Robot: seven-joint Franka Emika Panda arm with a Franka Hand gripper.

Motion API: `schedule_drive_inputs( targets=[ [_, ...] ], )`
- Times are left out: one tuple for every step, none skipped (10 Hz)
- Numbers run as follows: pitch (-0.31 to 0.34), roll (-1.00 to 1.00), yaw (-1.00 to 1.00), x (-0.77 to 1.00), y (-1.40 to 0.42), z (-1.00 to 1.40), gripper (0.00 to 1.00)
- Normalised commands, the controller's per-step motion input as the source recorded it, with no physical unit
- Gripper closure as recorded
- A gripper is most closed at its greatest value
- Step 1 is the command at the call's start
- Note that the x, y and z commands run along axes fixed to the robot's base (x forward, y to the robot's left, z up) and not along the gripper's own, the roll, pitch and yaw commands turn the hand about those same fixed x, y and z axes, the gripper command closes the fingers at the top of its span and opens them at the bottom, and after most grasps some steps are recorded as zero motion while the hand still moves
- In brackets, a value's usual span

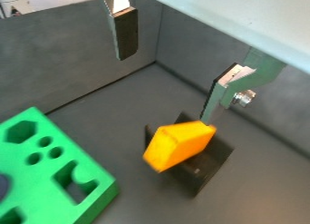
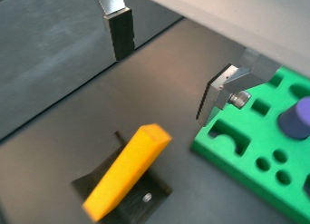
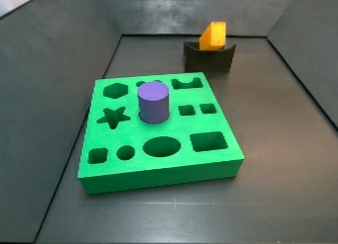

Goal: Pick up the rectangle object. Move up. Place the rectangle object on the fixture. Regrasp the rectangle object. Move to above the board. Insert the rectangle object.
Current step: Regrasp the rectangle object.

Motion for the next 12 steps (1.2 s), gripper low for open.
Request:
schedule_drive_inputs(
  targets=[
    [0.024, 1.0, 0.02, 0.02, -0.02, 0.0, 0.0],
    [0.034, 1.0, 0.02, 0.04, -0.02, -0.01, 0.0],
    [0.044, 1.0, 0.03, 0.05, -0.03, -0.01, 0.0],
    [0.057, 1.0, 0.03, 0.06, -0.03, -0.01, 0.0],
    [0.071, 1.0, 0.04, 0.07, -0.03, -0.01, 0.0],
    [0.096, 1.0, 0.05, 0.09, -0.04, -0.01, 0.0],
    [0.117, 1.0, 0.06, 0.1, -0.04, -0.01, 0.0],
    [0.152, 1.0, 0.08, 0.11, -0.04, -0.01, 0.0],
    [0.171, 1.0, 0.09, 0.11, -0.05, -0.01, 0.0],
    [0.216, 1.0, 0.15, 0.11, -0.05, -0.01, 0.0],
    [0.221, 0.94, 0.18, 0.11, -0.05, -0.01, 0.0],
    [0.195, 0.7, 0.21, 0.12, -0.05, -0.01, 0.0]
  ],
)
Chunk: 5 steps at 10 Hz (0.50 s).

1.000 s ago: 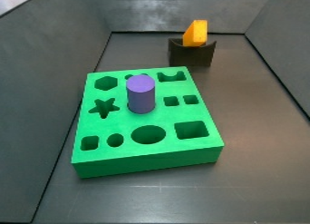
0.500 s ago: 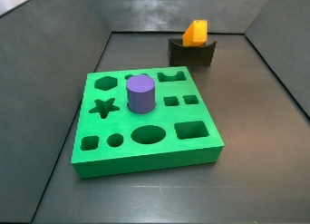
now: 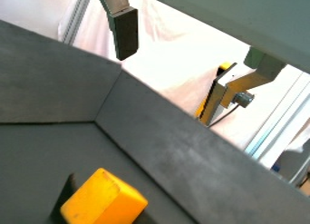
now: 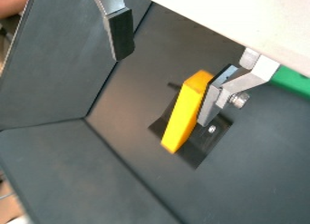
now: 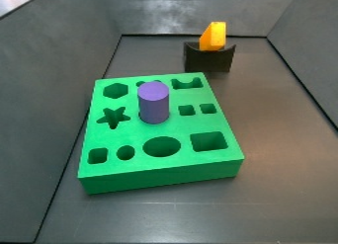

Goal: Pick up the rectangle object. Move up. Place the rectangle object on the fixture. Regrasp the rectangle object. Move to above the board. Insert the rectangle object.
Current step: Regrasp the rectangle object.

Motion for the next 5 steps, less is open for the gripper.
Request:
schedule_drive_inputs(
  targets=[
    [0.17, 0.53, 0.22, 0.12, -0.06, -0.01, 0.0],
    [0.139, 0.35, 0.24, 0.12, -0.06, -0.01, 0.0],
    [0.093, 0.21, 0.25, 0.11, -0.04, 0.0, 0.0],
    [0.051, 0.17, 0.25, 0.09, -0.04, -0.01, 0.0],
    [0.018, 0.15, 0.23, 0.09, -0.05, -0.01, 0.0]
  ],
)
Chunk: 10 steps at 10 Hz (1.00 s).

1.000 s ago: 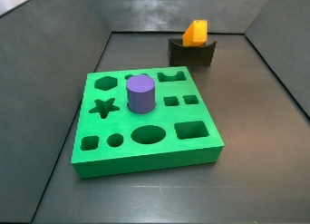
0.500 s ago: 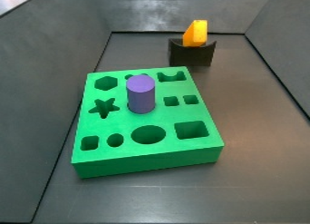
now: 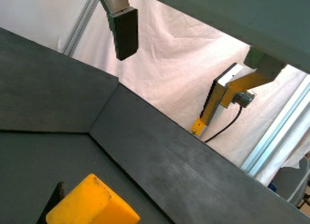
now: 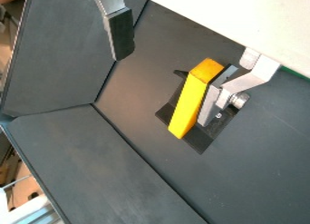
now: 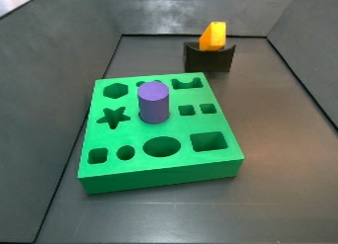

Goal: Pick up the rectangle object. Move up. Place the rectangle object on the fixture. Regrasp the rectangle object. Move to above the board. Insert the rectangle object.
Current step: Regrasp the rectangle object.

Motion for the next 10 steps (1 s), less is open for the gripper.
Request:
schedule_drive_inputs(
  targets=[
    [0.005, 0.15, 0.2, 0.09, -0.06, -0.01, 0.0],
    [0.088, 0.17, 0.16, 0.04, 0.04, -1.0, 0.0],
    [0.075, 0.17, 0.14, 0.04, 0.04, -1.0, 0.0],
    [0.035, 0.17, 0.14, 0.05, 0.04, -1.0, 0.0],
    [0.007, 0.14, 0.14, 0.06, 0.03, -1.0, 0.0],
    [-0.012, 0.12, 0.13, 0.07, 0.03, -1.0, 0.0],
    [-0.037, 0.09, 0.11, 0.09, 0.02, -1.0, 0.0],
    [-0.047, 0.08, 0.09, 0.1, 0.02, -1.0, 0.0],
    [-0.053, 0.07, 0.07, 0.12, 0.02, -1.0, 0.0],
    [-0.051, 0.07, 0.06, 0.12, 0.01, -1.0, 0.0]
  ],
)
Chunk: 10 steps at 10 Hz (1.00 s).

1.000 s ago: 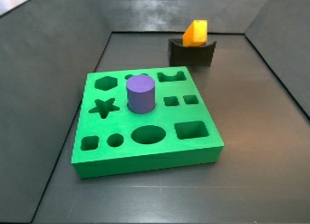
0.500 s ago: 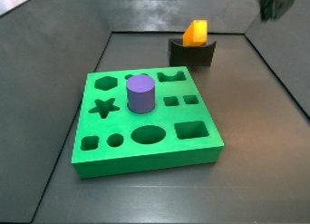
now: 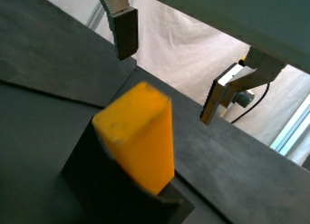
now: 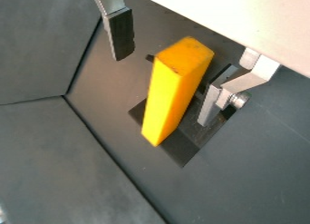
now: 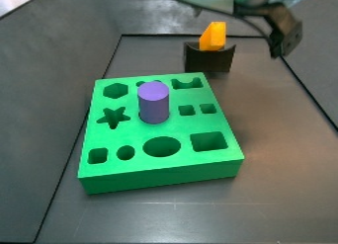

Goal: Pick up the rectangle object. Move up. Place the rectangle object on the fixture. Regrasp the rectangle object. Move to above the board. Insert the rectangle object.
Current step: Regrasp the rectangle object, then move to above the board.

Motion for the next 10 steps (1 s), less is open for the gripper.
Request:
schedule_drive_inputs(
  targets=[
    [-0.047, 0.07, 0.04, 0.13, 0.0, -0.93, 0.0],
    [-0.042, 0.07, 0.03, 0.11, 0.0, -0.77, 0.0],
    [-0.03, 0.07, 0.02, 0.1, 0.0, -0.56, 0.0],
    [-0.027, 0.07, 0.02, 0.09, -0.01, -0.4, 0.0],
    [-0.017, 0.06, 0.02, 0.08, -0.01, -0.2, 0.0],
    [0.0, 0.0, 0.0, 0.0, 0.0, 0.0, 1.0],
    [-0.164, 0.17, 0.15, -0.14, 0.13, 1.0, 1.0],
    [-0.175, 0.15, 0.14, -0.14, 0.12, 1.0, 1.0],
    [-0.198, 0.1, 0.11, -0.14, 0.11, 1.0, 1.0],
    [-0.218, 0.04, 0.05, -0.14, 0.11, 1.0, 1.0]
  ],
)
